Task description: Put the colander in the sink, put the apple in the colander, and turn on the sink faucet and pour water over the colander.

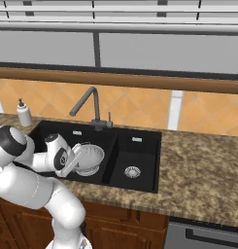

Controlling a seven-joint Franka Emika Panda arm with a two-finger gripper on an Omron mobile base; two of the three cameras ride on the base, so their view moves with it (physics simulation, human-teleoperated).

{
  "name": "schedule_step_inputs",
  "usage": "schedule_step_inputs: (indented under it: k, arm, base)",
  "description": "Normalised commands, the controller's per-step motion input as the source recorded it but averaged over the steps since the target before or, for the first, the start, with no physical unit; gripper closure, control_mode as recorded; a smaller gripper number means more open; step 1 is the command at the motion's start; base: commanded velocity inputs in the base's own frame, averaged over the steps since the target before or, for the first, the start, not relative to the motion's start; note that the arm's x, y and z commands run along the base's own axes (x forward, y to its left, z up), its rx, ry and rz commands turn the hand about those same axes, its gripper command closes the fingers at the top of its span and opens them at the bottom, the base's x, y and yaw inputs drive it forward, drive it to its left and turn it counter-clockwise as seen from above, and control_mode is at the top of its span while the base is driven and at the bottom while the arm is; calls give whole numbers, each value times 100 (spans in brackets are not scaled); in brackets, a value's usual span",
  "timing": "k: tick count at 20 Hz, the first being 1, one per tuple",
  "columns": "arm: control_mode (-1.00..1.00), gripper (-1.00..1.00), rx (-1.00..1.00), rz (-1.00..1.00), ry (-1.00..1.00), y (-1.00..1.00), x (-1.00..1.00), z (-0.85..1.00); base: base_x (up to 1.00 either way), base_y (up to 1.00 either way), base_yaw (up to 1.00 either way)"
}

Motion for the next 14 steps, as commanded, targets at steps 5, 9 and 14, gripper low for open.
schedule_step_inputs:
  k: [5, 9, 14]
  arm:
    - [-100, 100, 1, -23, -7, 63, 1, -6]
    - [-100, -100, 2, -25, 0, 46, 0, -6]
    - [-100, -100, 3, -24, 0, 28, 4, -1]
  base:
    - [0, 0, 0]
    - [0, 0, 0]
    - [0, 0, 0]
